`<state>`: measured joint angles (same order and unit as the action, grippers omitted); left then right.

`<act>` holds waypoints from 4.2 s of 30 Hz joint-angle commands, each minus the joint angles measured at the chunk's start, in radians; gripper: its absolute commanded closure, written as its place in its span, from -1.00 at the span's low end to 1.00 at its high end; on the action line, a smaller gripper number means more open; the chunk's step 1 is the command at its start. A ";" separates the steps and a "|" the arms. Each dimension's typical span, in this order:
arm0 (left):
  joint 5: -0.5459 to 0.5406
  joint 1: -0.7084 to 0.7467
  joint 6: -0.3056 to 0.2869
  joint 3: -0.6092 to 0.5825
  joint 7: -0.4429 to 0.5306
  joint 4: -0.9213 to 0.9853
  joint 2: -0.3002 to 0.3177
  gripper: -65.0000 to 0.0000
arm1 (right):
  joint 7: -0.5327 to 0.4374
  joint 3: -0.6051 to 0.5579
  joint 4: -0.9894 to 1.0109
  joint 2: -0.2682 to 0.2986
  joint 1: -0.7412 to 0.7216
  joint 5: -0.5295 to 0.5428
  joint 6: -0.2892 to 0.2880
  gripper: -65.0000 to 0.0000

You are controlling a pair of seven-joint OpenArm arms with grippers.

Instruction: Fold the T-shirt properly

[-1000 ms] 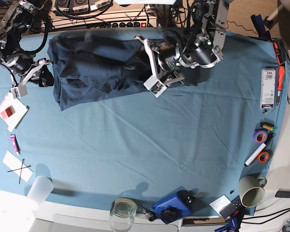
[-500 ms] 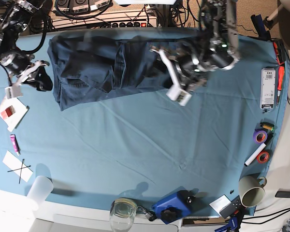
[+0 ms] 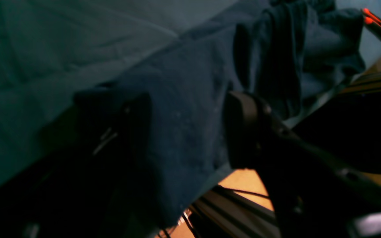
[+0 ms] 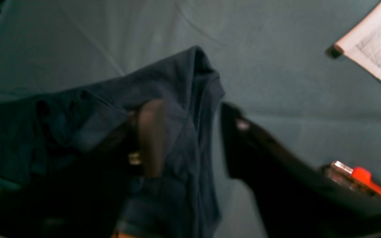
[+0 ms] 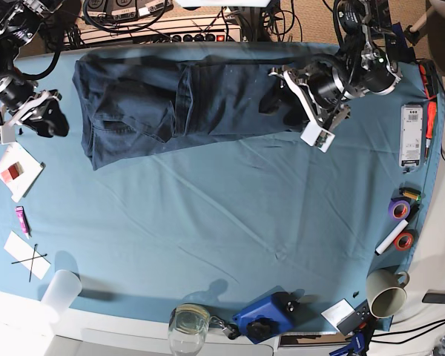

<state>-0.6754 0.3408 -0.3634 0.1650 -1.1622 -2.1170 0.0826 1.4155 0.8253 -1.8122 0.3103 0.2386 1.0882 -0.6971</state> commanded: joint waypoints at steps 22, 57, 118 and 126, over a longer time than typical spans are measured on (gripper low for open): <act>-0.017 0.025 -0.004 0.001 0.018 -0.021 -0.002 -0.10 | -0.019 -0.101 0.418 0.045 -0.084 0.090 -0.001 -0.10; 0.001 0.028 0.001 0.002 0.006 -0.021 -0.002 -0.10 | -0.109 -0.221 0.478 0.050 -0.321 -0.263 -0.001 1.00; -0.062 0.125 -0.003 0.427 0.019 -0.037 0.095 -0.10 | -0.019 -0.925 -0.080 -0.083 -0.276 -0.391 0.028 1.00; -0.049 0.128 -0.004 0.427 0.038 -0.036 0.095 -0.10 | -0.019 -0.962 -0.080 -0.083 -0.266 -0.363 0.028 0.57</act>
<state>-0.7155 0.4656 -0.3630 0.5896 -1.1450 -2.1357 0.1696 1.4143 -0.1379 -1.8744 0.2214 -0.0135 0.7021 -0.6666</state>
